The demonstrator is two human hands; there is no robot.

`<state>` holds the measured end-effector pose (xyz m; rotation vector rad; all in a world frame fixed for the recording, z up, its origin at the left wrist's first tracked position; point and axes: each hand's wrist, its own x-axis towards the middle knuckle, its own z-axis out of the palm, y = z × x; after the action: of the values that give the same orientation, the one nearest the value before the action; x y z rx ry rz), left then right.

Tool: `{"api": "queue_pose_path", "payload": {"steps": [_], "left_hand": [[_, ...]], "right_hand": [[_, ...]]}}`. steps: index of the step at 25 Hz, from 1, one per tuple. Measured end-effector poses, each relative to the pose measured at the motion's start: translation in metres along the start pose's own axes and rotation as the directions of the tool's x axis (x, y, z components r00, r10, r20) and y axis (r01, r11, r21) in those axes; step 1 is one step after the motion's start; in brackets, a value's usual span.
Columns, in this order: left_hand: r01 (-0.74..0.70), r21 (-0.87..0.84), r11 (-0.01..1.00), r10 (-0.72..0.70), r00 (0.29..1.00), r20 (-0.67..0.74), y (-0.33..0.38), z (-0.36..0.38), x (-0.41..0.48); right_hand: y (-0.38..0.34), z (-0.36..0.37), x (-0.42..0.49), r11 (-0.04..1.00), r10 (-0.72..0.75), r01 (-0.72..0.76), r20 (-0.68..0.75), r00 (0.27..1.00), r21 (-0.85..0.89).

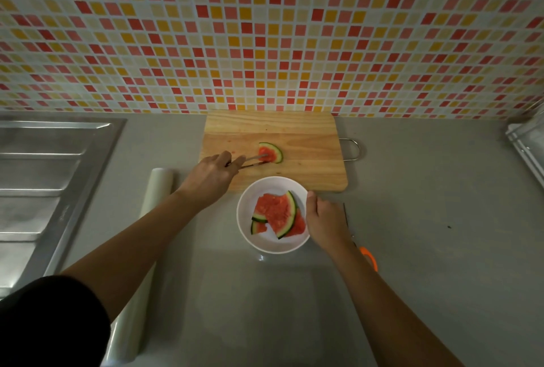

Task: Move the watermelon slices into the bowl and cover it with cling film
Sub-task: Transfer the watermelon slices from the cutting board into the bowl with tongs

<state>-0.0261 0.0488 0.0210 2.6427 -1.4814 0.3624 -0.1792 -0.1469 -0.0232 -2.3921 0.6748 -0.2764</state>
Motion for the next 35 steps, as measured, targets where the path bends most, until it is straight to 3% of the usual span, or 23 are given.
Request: {"api": "queue_pose_path", "payload": {"steps": [6, 11, 16, 20, 23, 30, 35], "left_hand": [[0.006, 0.040, 0.999, -0.005, 0.999, -0.033, 0.005, 0.000, -0.002], [0.098, -0.091, 0.991, -0.106, 0.991, -0.087, 0.001, -0.001, -0.004], [0.225, -0.256, 0.940, -0.268, 0.952, -0.150, -0.004, -0.006, -0.008], [0.115, -0.259, 0.959, -0.172, 0.963, -0.210, -0.003, -0.023, -0.024], [-0.040, -0.233, 0.972, -0.014, 0.974, -0.224, 0.001, -0.039, -0.047], [-0.297, -0.213, 0.931, 0.304, 0.953, 0.001, 0.020, -0.058, -0.083], [-0.306, -0.200, 0.931, 0.328, 0.941, 0.082, 0.027, -0.065, -0.080]], "right_hand": [[-0.001, -0.002, 0.000, 1.000, -0.005, 0.005, -0.002, 1.000, 0.012], [-0.004, -0.005, -0.001, 0.999, -0.017, 0.018, -0.021, 1.000, 0.032], [-0.002, -0.004, 0.000, 0.999, 0.034, -0.036, 0.075, 0.997, 0.028], [-0.002, -0.004, -0.001, 0.999, 0.029, -0.032, 0.071, 0.997, 0.043], [-0.001, -0.004, -0.001, 1.000, 0.020, -0.021, 0.065, 0.998, 0.020], [-0.004, -0.004, -0.001, 1.000, 0.016, -0.016, 0.056, 0.998, -0.010], [-0.004, -0.005, -0.001, 0.999, 0.045, -0.044, 0.072, 0.996, -0.012]]}}
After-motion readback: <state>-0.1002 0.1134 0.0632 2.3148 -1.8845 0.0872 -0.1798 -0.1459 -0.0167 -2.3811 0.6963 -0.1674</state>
